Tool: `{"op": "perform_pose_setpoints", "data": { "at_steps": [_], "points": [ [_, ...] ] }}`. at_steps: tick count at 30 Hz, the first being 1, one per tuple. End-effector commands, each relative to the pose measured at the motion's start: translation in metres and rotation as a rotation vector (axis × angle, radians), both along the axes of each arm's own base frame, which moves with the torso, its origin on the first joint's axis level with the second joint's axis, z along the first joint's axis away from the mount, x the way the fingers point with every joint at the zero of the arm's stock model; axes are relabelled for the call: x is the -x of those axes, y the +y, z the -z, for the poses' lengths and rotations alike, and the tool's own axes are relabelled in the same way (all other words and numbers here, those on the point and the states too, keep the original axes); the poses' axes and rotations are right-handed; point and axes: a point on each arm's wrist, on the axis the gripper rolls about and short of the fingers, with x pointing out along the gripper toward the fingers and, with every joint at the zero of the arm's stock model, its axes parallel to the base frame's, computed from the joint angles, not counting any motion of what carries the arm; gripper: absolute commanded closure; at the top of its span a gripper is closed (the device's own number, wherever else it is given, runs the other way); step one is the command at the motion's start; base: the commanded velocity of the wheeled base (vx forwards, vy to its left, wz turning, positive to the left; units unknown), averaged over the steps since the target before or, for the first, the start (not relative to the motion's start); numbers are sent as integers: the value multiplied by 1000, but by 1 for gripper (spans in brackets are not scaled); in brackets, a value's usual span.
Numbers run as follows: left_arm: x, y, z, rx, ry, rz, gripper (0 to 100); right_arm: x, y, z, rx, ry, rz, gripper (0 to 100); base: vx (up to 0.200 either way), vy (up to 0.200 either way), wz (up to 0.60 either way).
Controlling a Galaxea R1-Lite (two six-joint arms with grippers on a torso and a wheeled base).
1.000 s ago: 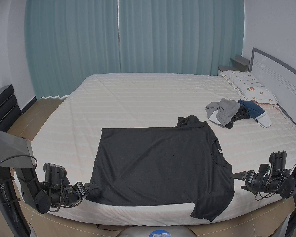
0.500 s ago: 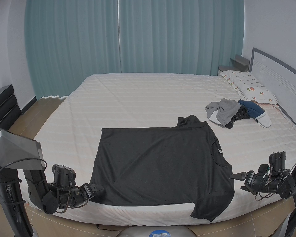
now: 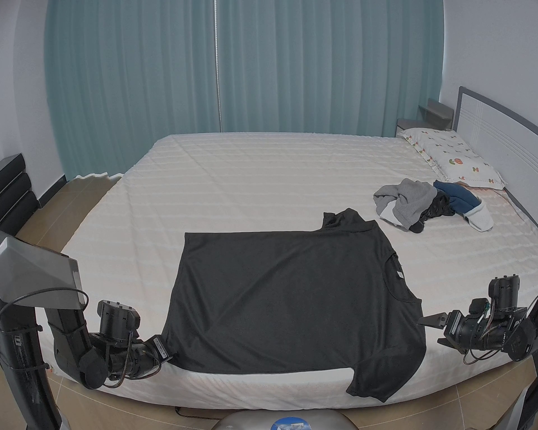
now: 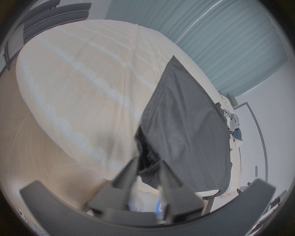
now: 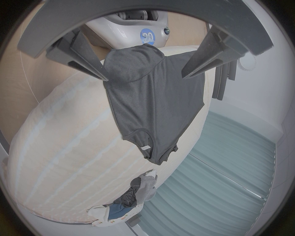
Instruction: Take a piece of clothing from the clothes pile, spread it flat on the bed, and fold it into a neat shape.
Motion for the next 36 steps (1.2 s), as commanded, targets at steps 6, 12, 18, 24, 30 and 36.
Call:
{"op": "perform_pose_setpoints", "data": {
  "at_steps": [6,12,18,24,30,36],
  "points": [
    [11,4,-2,-7,18,-10,100,5,0,8,28,33,-21,0,0,0,0],
    [12,8,-11,1,-13,-24,100,8,3,16,68,57,-76,0,0,0,0],
    [11,16,-15,2,-30,-57,100,5,2,19,91,62,-84,0,0,0,0],
    [5,22,-18,18,-52,-83,100,-12,-9,31,100,90,-26,0,0,0,0],
    [6,22,-18,18,-51,-82,100,-28,-13,48,99,124,-11,0,0,0,0],
    [5,22,-16,21,-45,-81,100,-38,-11,55,97,92,-14,0,0,0,0]
  ]
}}
